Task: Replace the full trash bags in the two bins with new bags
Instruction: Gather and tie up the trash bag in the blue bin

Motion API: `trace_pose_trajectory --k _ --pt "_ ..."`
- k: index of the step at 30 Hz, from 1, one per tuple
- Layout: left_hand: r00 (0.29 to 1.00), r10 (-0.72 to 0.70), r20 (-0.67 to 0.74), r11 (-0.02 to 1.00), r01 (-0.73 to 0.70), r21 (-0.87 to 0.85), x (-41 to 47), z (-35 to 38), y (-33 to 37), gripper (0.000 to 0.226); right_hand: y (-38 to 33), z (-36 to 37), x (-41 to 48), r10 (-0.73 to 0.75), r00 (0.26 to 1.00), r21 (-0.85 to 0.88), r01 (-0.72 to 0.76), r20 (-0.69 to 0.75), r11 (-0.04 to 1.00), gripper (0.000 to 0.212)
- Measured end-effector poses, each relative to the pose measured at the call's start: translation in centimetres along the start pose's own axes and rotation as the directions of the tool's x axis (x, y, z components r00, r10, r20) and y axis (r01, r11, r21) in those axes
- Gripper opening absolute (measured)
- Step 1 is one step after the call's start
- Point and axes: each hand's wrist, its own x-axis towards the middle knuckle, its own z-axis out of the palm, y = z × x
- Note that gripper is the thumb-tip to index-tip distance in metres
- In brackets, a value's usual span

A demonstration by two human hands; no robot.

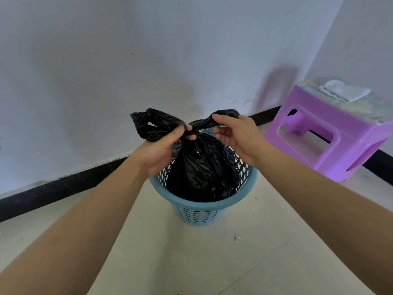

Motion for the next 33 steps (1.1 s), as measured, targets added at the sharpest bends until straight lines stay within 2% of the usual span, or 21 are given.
trace_pose_trajectory --k 2,5,7,10,12,14,17,19,22,25,29,33 --pt "1.0 -0.018 0.025 1.0 0.018 -0.009 0.0 -0.2 0.0 0.017 -0.5 0.5 -0.2 -0.011 0.999 0.035 0.01 0.03 0.999 0.007" --pt "1.0 -0.015 -0.005 1.0 0.015 0.021 0.1 -0.1 0.2 0.029 -1.1 1.2 -0.3 -0.04 0.999 0.05 0.038 0.029 0.998 0.009" --pt "0.999 0.018 -0.041 0.989 -0.012 0.148 0.3 -0.3 0.3 0.025 -1.2 1.3 -0.3 -0.072 0.997 0.031 0.071 0.016 0.997 0.013" --pt "0.993 0.089 -0.074 0.893 -0.047 0.447 0.5 -0.9 0.8 0.021 -1.0 1.2 -0.5 -0.103 0.995 -0.034 0.103 0.008 0.994 0.017" --pt "0.992 0.109 -0.063 0.864 -0.063 0.499 0.6 -1.0 1.2 0.021 -1.0 1.1 -0.5 -0.099 0.995 -0.053 0.099 0.002 0.994 0.017" --pt "0.993 0.108 -0.049 0.901 -0.077 0.427 0.4 -0.8 1.1 0.015 -1.1 1.0 -0.4 -0.089 0.996 -0.06 0.089 -0.001 0.994 0.017" --pt "0.998 0.007 -0.066 0.989 0.003 0.15 0.1 -0.4 0.4 0.009 -1.2 1.1 -0.5 -0.063 0.998 -0.052 0.064 0.009 0.997 0.015" --pt "0.995 -0.064 -0.082 0.997 0.061 -0.043 0.3 -0.3 0.0 0.007 -1.3 1.3 -0.7 -0.014 0.999 -0.031 0.015 0.037 0.999 0.012" --pt "0.984 -0.111 -0.136 0.971 0.079 -0.225 0.6 -0.2 -0.1 0.009 -1.5 1.4 -1.1 0.105 0.988 -0.05 -0.1 0.115 0.994 0.01" --pt "0.975 -0.133 -0.176 0.955 0.079 -0.287 0.8 -0.4 -0.2 0.008 -1.4 1.4 -1.5 0.223 0.965 -0.088 -0.212 0.14 0.973 0.013" --pt "0.975 -0.121 -0.184 0.959 0.067 -0.274 1.0 -0.9 -0.5 0.009 -0.9 1.4 -1.5 0.267 0.964 -0.066 -0.265 0.015 0.962 0.008" --pt "0.972 -0.13 -0.194 0.944 0.061 -0.324 1.0 -1.3 -0.9 0.012 -1.4 1.3 -1.3 0.407 0.911 0.031 -0.409 0.073 0.912 0.01"
